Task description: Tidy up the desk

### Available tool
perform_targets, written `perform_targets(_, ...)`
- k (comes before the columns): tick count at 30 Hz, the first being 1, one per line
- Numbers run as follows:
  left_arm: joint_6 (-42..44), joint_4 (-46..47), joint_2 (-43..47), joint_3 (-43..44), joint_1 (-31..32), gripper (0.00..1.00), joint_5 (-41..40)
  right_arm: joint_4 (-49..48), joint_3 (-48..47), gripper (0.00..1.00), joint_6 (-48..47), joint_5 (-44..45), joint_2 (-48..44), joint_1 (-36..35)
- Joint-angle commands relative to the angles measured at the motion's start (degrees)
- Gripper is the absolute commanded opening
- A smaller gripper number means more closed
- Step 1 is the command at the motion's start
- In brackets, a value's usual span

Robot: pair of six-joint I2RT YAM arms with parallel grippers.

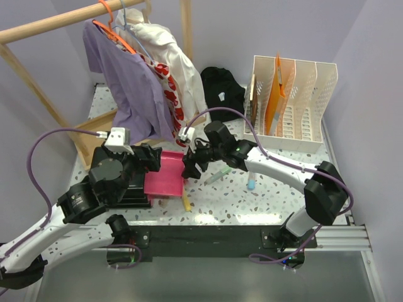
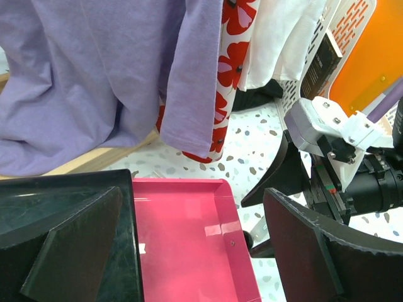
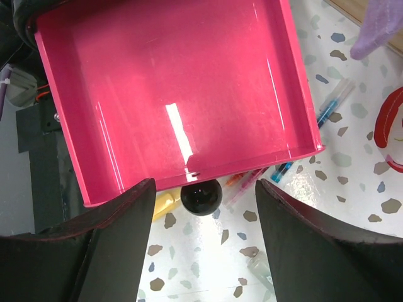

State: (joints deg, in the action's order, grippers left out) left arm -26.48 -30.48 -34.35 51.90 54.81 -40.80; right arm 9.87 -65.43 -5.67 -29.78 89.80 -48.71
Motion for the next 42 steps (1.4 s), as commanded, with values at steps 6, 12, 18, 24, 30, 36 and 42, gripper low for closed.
perform_targets(6, -1.1, 3.1, -0.5, -0.5, -0.1, 1.0, 1.7, -1.3, -0.7, 0.68, -0.1, -2.6, -1.1, 0.4)
perform_targets(12, -0.9, 2.9, -0.4, -0.4, -0.1, 1.0, 1.5, 0.4, -1.9, 0.66, -1.6, -2.9, -0.2, 0.4)
perform_targets(18, -0.9, 2.5, 0.7, -0.9, -0.1, 1.0, 1.2, 8.2, -4.1, 0.79, -13.6, -13.0, -1.3, 3.2)
perform_targets(24, -0.8, 3.1, 0.7, -1.5, -0.1, 1.0, 1.9, 10.0, -4.8, 0.8, -18.2, -12.8, 0.5, 3.2)
perform_targets(30, -0.9, 2.8, 1.8, -2.2, -0.1, 1.0, 2.0, 12.1, -7.0, 0.74, -21.5, -11.8, 5.1, 3.2)
perform_targets(36, -1.2, 2.5, 3.3, -3.0, -0.1, 1.0, 1.7, 12.1, -9.2, 0.66, -21.1, -11.6, 9.2, 1.9)
perform_targets(42, -1.6, 1.7, 4.4, -3.6, -0.1, 1.0, 1.4, 11.7, -11.6, 0.54, -19.9, -12.5, 10.7, 0.1)
